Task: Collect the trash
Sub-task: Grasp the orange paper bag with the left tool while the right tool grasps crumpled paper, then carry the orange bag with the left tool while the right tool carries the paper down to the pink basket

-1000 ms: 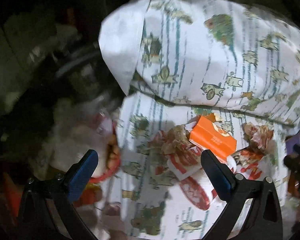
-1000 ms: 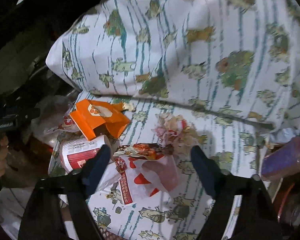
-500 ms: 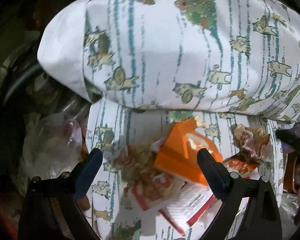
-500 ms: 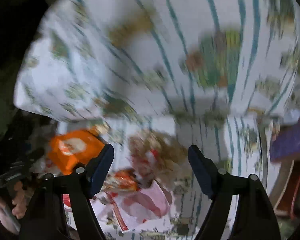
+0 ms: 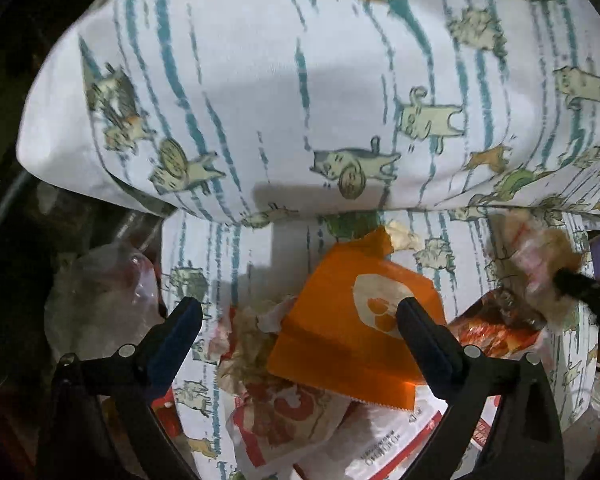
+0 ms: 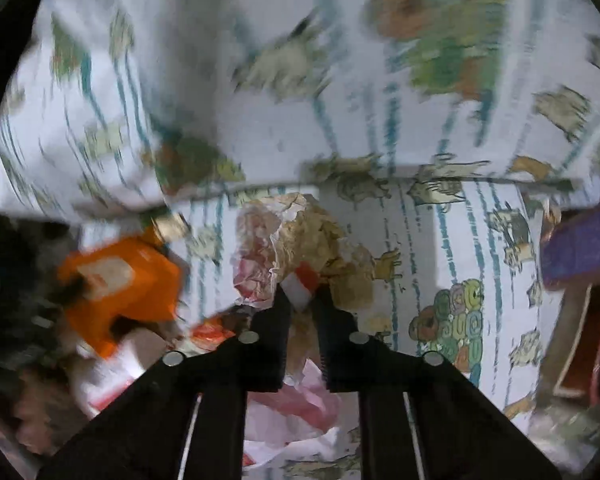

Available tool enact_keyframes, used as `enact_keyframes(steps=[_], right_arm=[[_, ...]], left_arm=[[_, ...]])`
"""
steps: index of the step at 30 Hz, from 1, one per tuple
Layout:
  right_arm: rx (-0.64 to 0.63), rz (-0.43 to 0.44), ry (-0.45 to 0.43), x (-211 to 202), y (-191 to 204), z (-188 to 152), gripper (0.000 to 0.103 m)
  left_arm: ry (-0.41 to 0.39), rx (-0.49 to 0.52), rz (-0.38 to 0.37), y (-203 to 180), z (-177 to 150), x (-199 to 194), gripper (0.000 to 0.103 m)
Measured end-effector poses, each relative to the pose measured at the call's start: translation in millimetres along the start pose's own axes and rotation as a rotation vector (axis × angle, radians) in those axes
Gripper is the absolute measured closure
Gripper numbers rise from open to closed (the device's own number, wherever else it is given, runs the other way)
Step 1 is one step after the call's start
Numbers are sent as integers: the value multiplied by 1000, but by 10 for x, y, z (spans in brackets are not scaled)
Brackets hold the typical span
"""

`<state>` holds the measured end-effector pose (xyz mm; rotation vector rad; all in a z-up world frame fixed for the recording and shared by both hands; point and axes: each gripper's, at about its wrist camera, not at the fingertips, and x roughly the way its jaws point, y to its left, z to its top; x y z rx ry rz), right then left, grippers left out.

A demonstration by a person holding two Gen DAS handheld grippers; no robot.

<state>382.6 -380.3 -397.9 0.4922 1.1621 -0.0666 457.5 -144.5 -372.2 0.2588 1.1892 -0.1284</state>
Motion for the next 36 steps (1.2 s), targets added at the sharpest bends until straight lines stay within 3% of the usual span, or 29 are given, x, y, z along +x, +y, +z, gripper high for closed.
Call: enact_keyframes(steps=[5, 8, 10, 11, 16, 20, 23, 24, 26, 27, 28, 32, 36], right_arm=[[53, 71, -77, -281, -129, 109, 95], [17, 64, -123, -397, -116, 160, 95], [-24, 38, -149, -460, -92, 163, 95], [-40, 26, -156, -459, -73, 154, 95], [-77, 9, -175, -526, -52, 142, 96], [-77, 15, -186, -610, -99, 147, 96], [-79, 10, -187, -616, -105, 130, 96], [-82, 10, -185, -612, -102, 124, 95], [-93, 6, -178, -599, -94, 117, 95], [-101, -2, -176, -593, -86, 112, 95], [-106, -6, -174, -589, -77, 107, 95], [-116, -15, -159, -563, -79, 93, 95], [-109, -22, -152, -545, -89, 104, 95]], left_arm=[[4, 4, -37, -22, 33, 50, 4], [20, 2, -61, -75, 18, 123, 9], [3, -10, -37, -103, 18, 123, 29], [-3, -11, -23, -126, 22, 109, 35], [-62, -47, -70, -100, 54, -69, 94], [-121, -116, -196, 26, 100, -272, 100], [-165, -108, -204, 38, 91, -425, 99], [-161, -102, -192, 18, 82, -460, 93], [-122, -84, -195, -1, 57, -459, 66], [-87, -72, -203, -10, 44, -431, 28], [-59, -61, -213, -18, 32, -406, 5], [34, -83, -234, 50, -51, -246, 4], [120, -294, -376, 276, -212, -132, 5]])
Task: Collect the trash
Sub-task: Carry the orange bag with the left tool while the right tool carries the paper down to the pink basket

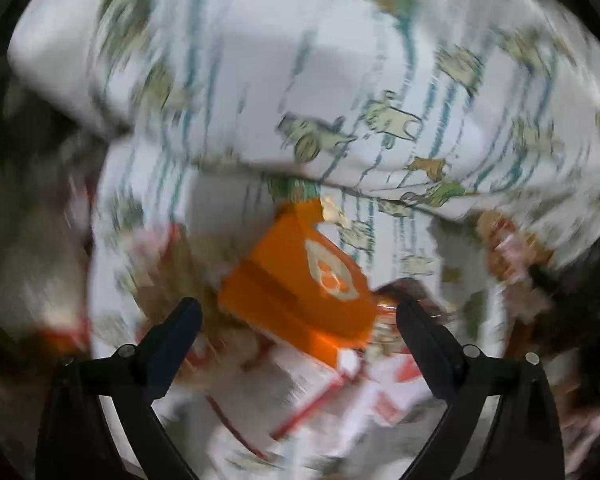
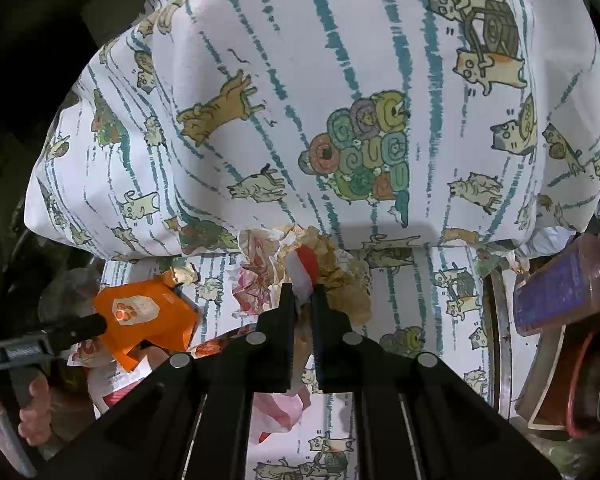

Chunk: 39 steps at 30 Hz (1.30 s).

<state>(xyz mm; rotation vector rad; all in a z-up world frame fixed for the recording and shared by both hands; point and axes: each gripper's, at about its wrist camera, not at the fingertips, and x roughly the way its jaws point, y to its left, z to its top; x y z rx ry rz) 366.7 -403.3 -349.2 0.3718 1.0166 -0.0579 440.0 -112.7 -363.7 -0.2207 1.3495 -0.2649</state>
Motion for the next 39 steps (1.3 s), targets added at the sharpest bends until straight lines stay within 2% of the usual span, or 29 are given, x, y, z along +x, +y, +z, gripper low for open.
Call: enact_keyframes(steps=[1, 4, 5, 7, 8, 10, 13, 15, 17, 19, 21, 25, 26, 28, 32, 39], right_arm=[[4, 1, 0, 2, -2, 4, 95], [9, 8, 1, 4, 22, 14, 95], [8, 8, 1, 9, 38, 15, 95], [1, 6, 3, 23, 73, 17, 95], [-2, 5, 5, 34, 90, 18, 95], [0, 4, 10, 62, 119, 20, 95], [9, 13, 15, 86, 142, 18, 94], [13, 18, 15, 88, 152, 21, 94], [14, 22, 16, 86, 154, 28, 93], [14, 26, 16, 82, 156, 40, 93], [14, 26, 17, 81, 153, 47, 93], [14, 22, 24, 84, 115, 47, 92], [15, 20, 24, 80, 100, 51, 92], [17, 19, 22, 62, 66, 62, 92], [22, 17, 10, -1, 11, 79, 92], [4, 29, -77, -257, 5, 51, 92]], left_arm=[[8, -38, -10, 54, -17, -16, 8], [24, -68, 1, 135, -11, -51, 12], [36, -98, -30, 164, -13, -47, 12], [64, -169, -160, 203, -34, -6, 12], [75, -188, -196, 204, -41, 25, 13], [90, -216, -251, 174, -38, 123, 21], [95, -235, -194, 112, 15, 266, 28], [102, -281, -160, 115, 14, 361, 30], [104, -327, -161, 147, 8, 444, 32], [104, -342, -172, 125, 33, 523, 40], [92, -317, -151, 71, 68, 589, 44], [36, -252, -124, -92, 106, 600, 69], [14, -214, -97, -164, 109, 569, 71], [-33, -144, -59, -288, 105, 496, 82], [-111, -27, -52, -488, 67, 276, 82], [-267, 125, -138, -677, -119, -254, 82]])
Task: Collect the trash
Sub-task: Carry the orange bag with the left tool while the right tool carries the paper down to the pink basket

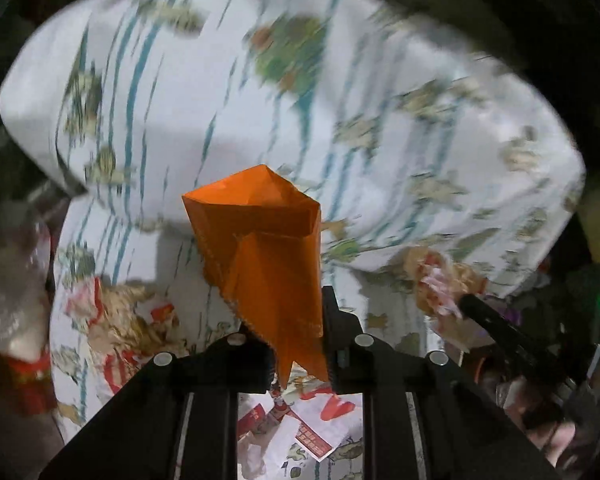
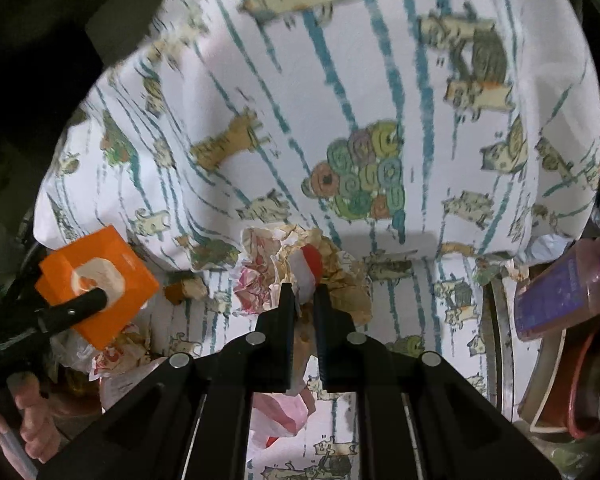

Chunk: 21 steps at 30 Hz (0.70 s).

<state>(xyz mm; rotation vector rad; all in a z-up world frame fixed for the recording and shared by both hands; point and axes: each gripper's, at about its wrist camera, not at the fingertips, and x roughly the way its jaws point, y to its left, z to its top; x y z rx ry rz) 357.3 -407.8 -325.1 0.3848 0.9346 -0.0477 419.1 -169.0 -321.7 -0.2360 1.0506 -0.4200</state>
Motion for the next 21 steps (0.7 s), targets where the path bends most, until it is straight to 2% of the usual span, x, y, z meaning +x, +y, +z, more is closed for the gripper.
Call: enact_keyframes(steps=[6, 10, 11, 16, 21], right_arm=[[-84, 105, -122, -590, 196, -176, 92], [-113, 154, -199, -1089, 346, -355, 92], [-123, 158, -214, -1199, 394, -396, 92], [-145, 150, -285, -1848, 610, -758, 92], [-141, 154, -350, -2416, 680, -1181, 92]], left_arm=[[-61, 76, -54, -3, -102, -578, 82], [-149, 130, 7, -132, -345, -1065, 82], [-158, 151, 33, -204, -400, -1204, 82], [-245, 205, 47, -441, -830, -1849, 82], [-270, 205, -21, -498, -1255, -2438, 82]])
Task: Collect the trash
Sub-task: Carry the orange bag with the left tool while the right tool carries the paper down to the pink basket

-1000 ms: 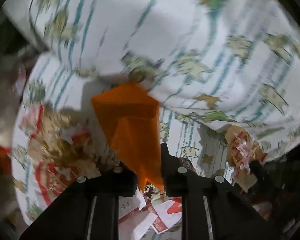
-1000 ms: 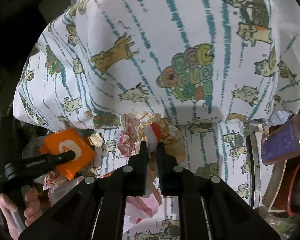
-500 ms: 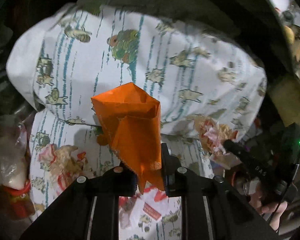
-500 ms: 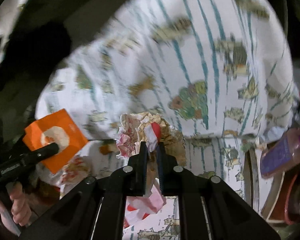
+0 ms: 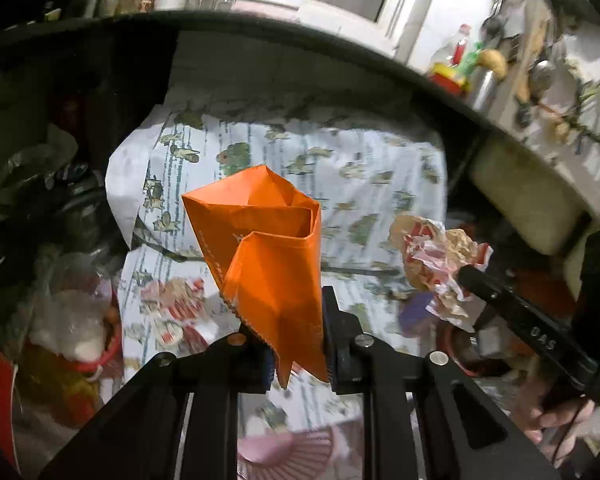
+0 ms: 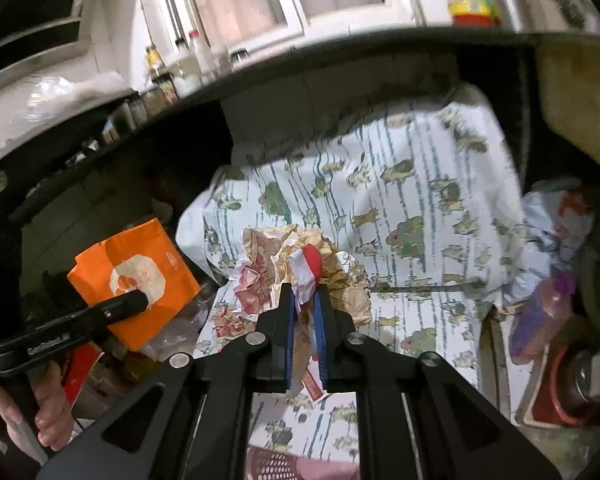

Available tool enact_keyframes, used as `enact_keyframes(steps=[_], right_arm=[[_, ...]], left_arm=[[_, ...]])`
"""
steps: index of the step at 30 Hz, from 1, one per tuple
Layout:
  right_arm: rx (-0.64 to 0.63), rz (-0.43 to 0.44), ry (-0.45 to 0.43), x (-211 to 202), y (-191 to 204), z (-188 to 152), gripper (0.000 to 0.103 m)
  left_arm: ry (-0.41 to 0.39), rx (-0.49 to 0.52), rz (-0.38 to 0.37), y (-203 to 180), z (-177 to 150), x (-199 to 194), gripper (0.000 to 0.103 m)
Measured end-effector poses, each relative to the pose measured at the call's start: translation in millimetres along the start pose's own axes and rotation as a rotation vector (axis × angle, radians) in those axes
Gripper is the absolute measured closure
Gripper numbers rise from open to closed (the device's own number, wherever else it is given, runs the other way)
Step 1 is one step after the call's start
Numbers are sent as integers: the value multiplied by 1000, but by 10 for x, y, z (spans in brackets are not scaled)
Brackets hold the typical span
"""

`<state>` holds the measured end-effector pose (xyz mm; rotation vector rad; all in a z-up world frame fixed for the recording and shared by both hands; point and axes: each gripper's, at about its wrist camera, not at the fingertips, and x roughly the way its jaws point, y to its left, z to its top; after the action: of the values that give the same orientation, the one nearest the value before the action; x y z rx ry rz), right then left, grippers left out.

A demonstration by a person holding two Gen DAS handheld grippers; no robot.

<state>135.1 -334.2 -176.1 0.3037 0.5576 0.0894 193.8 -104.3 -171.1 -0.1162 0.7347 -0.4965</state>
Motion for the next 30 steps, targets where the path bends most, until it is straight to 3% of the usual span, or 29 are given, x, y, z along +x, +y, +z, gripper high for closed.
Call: enact_keyframes(steps=[6, 15, 22, 27, 30], right_arm=[[-30, -12, -1, -390, 229, -353, 92], [-10, 4, 103, -411, 414, -973, 92], [42, -8, 263, -103, 313, -1530, 92], [123, -53, 423, 228, 166, -1971, 92], [146, -54, 510, 458, 78, -2195, 92]], left_arm=[[27, 18, -18, -87, -436, -356, 82], [207, -24, 14, 11, -1277, -108, 82], [304, -96, 15, 202, -1621, 225, 82], [450, -100, -27, 269, -1886, 610, 82], [549, -109, 16, 393, -2097, 917, 82]])
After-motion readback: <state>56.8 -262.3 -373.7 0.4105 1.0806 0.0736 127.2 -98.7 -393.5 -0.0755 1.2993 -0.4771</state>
